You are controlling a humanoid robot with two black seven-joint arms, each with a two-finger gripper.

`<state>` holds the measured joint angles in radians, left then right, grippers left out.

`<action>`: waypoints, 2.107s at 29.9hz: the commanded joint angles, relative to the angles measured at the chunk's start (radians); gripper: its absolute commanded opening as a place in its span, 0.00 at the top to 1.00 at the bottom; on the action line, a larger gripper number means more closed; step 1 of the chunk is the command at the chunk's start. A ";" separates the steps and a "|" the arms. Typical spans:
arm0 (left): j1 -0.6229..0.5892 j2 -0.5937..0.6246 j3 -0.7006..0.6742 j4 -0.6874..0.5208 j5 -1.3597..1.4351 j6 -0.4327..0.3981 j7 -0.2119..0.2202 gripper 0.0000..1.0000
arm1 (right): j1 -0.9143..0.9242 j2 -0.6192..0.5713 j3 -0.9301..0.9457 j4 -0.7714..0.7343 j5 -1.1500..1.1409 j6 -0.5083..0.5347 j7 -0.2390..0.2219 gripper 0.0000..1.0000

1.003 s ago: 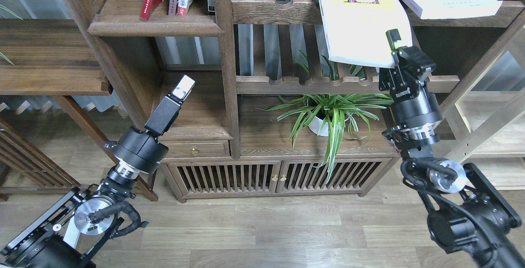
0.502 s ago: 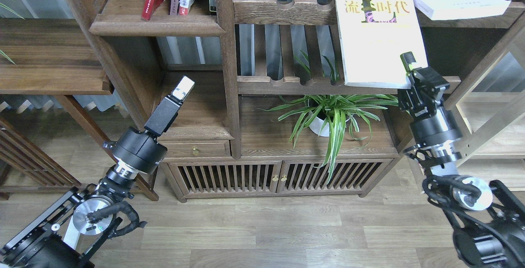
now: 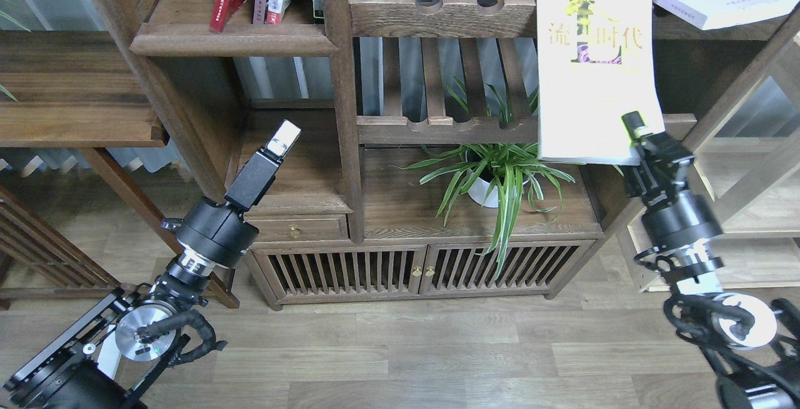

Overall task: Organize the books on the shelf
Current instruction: 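Lower the yellow-green book toward the left gripper, then grasp the yellow-green book with the left gripper, release the right gripper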

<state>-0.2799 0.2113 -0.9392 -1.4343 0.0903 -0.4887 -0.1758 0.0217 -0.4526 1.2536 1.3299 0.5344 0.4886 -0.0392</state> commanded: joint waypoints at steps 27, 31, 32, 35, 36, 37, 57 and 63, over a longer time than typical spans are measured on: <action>-0.027 -0.211 0.129 0.281 -0.107 0.000 0.139 0.02 | 0.130 0.397 -0.194 0.000 -0.277 0.000 -0.008 1.00; -0.022 -0.211 0.140 0.224 -0.207 0.000 0.159 0.02 | 0.130 0.416 -0.229 -0.002 -0.289 0.000 -0.008 1.00; -0.021 -0.211 0.138 0.221 -0.211 0.000 0.159 0.02 | 0.127 0.413 -0.238 -0.002 -0.290 0.000 -0.008 1.00; -0.010 -0.211 0.125 0.222 -0.224 0.000 0.159 0.02 | 0.116 0.407 -0.249 -0.003 -0.294 0.000 -0.008 0.99; -0.010 -0.211 0.123 0.222 -0.239 0.000 0.159 0.02 | 0.115 0.405 -0.249 -0.003 -0.294 0.000 -0.008 0.99; -0.010 -0.211 0.123 0.222 -0.253 0.000 0.159 0.02 | 0.115 0.402 -0.247 -0.003 -0.294 0.000 -0.008 0.99; -0.008 -0.176 0.125 0.215 -0.348 0.000 0.159 0.04 | 0.087 0.362 -0.250 -0.028 -0.309 0.000 -0.013 0.98; -0.010 -0.173 0.135 0.204 -0.348 0.000 0.160 0.07 | 0.084 0.361 -0.250 -0.034 -0.312 0.000 -0.015 0.98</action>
<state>-0.2886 0.0399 -0.8091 -1.2274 -0.2576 -0.4887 -0.0172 0.1087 -0.0911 1.0033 1.2990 0.2235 0.4886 -0.0536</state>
